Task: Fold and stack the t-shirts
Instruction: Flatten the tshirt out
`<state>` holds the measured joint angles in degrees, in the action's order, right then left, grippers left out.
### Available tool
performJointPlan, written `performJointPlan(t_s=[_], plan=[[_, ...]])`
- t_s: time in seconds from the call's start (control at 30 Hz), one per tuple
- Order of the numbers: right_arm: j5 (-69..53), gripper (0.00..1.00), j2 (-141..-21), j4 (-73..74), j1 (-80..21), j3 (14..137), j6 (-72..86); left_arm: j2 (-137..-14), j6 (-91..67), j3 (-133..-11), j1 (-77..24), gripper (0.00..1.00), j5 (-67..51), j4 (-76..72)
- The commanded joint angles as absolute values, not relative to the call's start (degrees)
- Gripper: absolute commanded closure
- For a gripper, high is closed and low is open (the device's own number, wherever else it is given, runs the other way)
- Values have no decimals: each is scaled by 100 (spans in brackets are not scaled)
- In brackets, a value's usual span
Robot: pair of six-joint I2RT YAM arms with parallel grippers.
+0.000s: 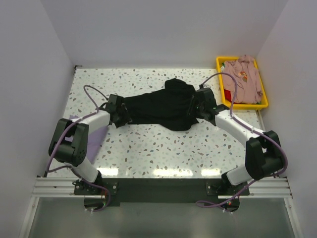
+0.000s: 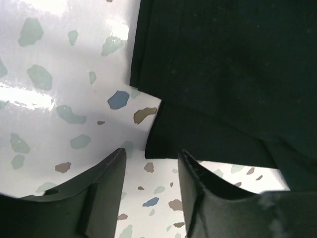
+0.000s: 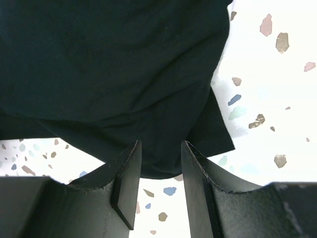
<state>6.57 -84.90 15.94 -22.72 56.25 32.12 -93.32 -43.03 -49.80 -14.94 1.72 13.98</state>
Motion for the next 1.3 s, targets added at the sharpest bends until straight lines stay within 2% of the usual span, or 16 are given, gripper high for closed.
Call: performJointPlan(t_s=[0.0, 0.17, 0.23, 0.27, 0.37, 0.47, 0.77, 1.0, 1.27], plan=[[782, 58, -8359, 1582, -2180, 5775, 3120, -9562, -4430, -5256, -1538, 51, 202, 1011], [738, 58, -8262, 1564, -2039, 5687, 3111, -9694, -4517, -5212, -1591, 57, 158, 871], [747, 58, -8279, 1556, -1978, 5669, 3111, -9747, -4535, -5247, -1600, 67, 62, 826], [773, 58, -8288, 1556, -1951, 5652, 3094, -9756, -4535, -5247, -1608, 76, 35, 826], [713, 58, -8367, 1503, -1723, 5520, 3146, -9686, -4535, -5203, -1617, 91, 26, 852], [336, 58, -8498, 1328, -1354, 5336, 3234, -9475, -4509, -5151, -1547, 100, 88, 1036], [-113, 48, -9061, 897, -1195, 5089, 3392, -8210, -4315, -4790, -747, 100, 264, 1476], [-826, 47, -9510, 256, -1309, 4773, 3717, -7884, -4254, -4816, -492, 100, 237, 1591], [-1046, 47, -9247, -333, -1494, 4176, 4235, -7813, -4210, -4799, -475, 100, 185, 1617]])
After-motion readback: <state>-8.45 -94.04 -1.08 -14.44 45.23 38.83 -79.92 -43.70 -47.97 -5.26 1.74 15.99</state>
